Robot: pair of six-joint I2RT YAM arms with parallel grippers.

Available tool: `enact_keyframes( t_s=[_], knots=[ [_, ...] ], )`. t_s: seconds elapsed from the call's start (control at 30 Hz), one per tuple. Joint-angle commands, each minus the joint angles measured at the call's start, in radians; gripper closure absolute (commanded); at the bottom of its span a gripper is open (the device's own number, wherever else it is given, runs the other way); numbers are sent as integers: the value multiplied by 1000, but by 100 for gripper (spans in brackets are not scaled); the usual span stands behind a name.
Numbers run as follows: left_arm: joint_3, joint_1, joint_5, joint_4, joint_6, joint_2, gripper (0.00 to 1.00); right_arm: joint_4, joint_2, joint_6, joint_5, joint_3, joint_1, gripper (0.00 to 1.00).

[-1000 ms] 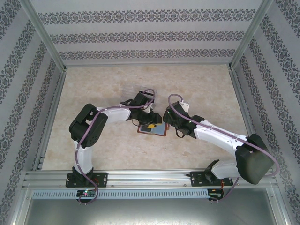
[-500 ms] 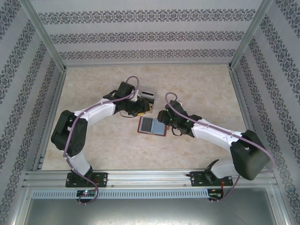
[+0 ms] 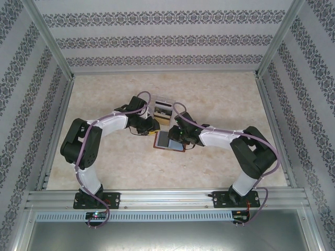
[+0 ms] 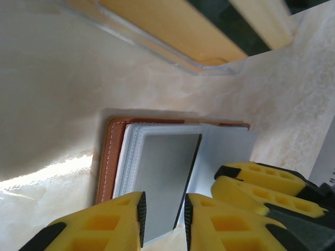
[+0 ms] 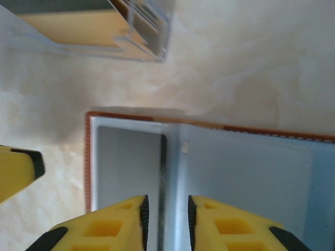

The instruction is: Take the credit cards out of the card holder

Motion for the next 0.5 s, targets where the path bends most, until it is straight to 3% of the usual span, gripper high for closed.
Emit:
enact_keyframes(
  t_s=[0.0, 0.27, 0.47],
  knots=[
    [-1, -12, 35, 18, -21, 29, 73, 20, 23, 38, -41, 29, -8, 72],
    [-9, -15, 27, 22, -23, 58, 76, 37, 44, 44, -56, 29, -14, 80],
    [-23, -15, 15, 17, -23, 65, 78, 72, -3, 23, -34, 6, -15, 78]
  ],
)
